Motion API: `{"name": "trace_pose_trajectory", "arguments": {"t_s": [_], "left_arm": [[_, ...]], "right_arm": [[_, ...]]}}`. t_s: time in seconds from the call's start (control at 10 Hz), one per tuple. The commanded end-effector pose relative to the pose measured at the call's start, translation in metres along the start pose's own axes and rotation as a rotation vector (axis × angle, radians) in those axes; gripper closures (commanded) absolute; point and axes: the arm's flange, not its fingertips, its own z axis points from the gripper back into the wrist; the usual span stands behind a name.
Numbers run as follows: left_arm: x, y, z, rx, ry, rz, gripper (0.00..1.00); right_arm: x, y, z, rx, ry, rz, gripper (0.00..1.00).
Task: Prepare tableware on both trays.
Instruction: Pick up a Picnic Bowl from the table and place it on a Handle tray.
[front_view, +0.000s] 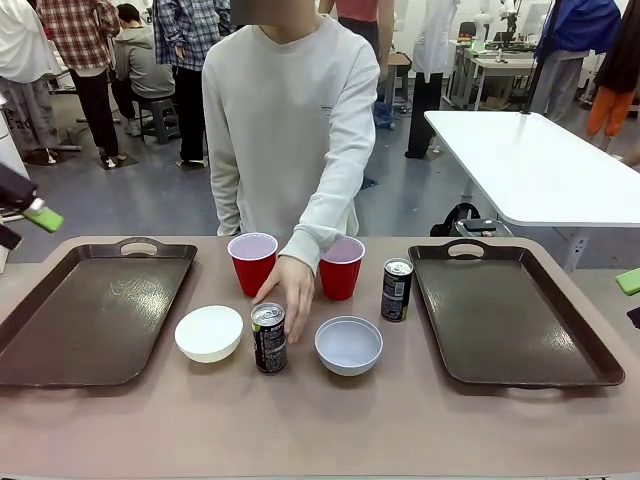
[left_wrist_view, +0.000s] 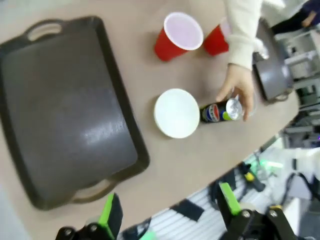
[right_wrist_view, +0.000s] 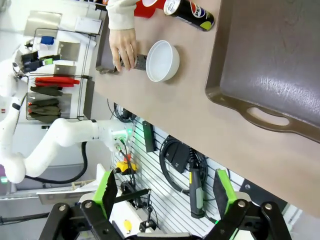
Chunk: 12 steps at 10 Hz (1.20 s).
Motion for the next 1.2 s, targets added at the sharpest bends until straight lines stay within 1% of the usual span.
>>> {"name": "trace_pose_trajectory", "arguments": {"t_s": [0.0,0.2,0.3,0.4,0.5,0.7,0.8,0.9,1.0,1.1], "left_arm": [[0.037,-0.012,-0.021,0.154,0.169,-0.012,0.0],[0.056,-0.039,-0.057,0.287,0.286,-0.05,0.0],[0.059,-0.052,-0.075,0.335,0.295,-0.075,0.0],[0.048,-0.054,-0.07,0.311,0.25,-0.09,0.0],[0.049,-0.044,-0.071,0.281,0.266,-0.059,0.0],[0.049,-0.044,-0.071,0.281,0.266,-0.059,0.0],[0.052,-0.049,-0.078,0.288,0.28,-0.077,0.0],[0.053,-0.062,-0.115,0.4,0.291,-0.124,0.0],[0.056,-0.075,-0.159,0.447,0.309,-0.149,0.0],[0.054,-0.082,-0.202,0.489,0.303,-0.149,0.0]], "right_arm": [[0.002,-0.002,0.001,0.029,-0.008,0.02,0.0],[0.002,-0.002,0.001,0.029,-0.008,0.02,0.0],[0.002,-0.002,0.001,0.029,-0.008,0.02,0.0],[0.002,-0.002,0.001,0.029,-0.008,0.02,0.0],[0.002,-0.002,0.001,0.029,-0.008,0.02,0.0],[0.002,-0.002,0.001,0.029,-0.008,0.02,0.0],[0.002,-0.002,0.001,0.029,-0.008,0.02,0.0],[0.002,-0.002,0.001,0.029,-0.008,0.02,0.0],[0.002,-0.002,0.001,0.029,-0.008,0.02,0.0],[0.002,-0.002,0.001,0.029,-0.008,0.02,0.0]]}}
